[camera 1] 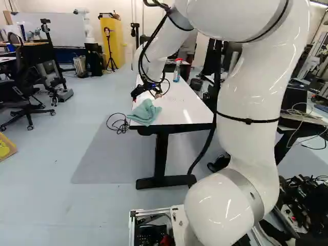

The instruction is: Clean the table with the green towel

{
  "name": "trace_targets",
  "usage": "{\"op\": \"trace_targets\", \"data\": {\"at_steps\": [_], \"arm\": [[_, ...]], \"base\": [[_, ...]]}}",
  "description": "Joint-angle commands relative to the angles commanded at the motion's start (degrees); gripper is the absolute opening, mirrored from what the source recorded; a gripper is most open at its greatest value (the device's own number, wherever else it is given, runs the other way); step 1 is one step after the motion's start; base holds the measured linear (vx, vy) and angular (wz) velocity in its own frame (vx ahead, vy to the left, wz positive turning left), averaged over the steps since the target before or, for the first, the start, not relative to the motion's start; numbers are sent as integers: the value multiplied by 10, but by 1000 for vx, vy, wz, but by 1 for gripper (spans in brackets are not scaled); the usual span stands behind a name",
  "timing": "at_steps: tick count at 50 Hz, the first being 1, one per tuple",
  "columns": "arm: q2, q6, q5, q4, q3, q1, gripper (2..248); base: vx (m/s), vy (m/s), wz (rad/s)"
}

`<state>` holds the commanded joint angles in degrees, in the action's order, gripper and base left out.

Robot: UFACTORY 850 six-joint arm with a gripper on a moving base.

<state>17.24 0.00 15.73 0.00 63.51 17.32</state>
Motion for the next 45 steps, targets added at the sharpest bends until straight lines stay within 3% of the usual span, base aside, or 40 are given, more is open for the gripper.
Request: {"op": "trace_targets", "data": {"at_steps": [23, 45], "arm": [[36, 0, 0, 0, 8, 0, 247], [36, 0, 0, 0, 8, 0, 247]], "base": [[0, 0, 0], [0, 0, 0]]}}
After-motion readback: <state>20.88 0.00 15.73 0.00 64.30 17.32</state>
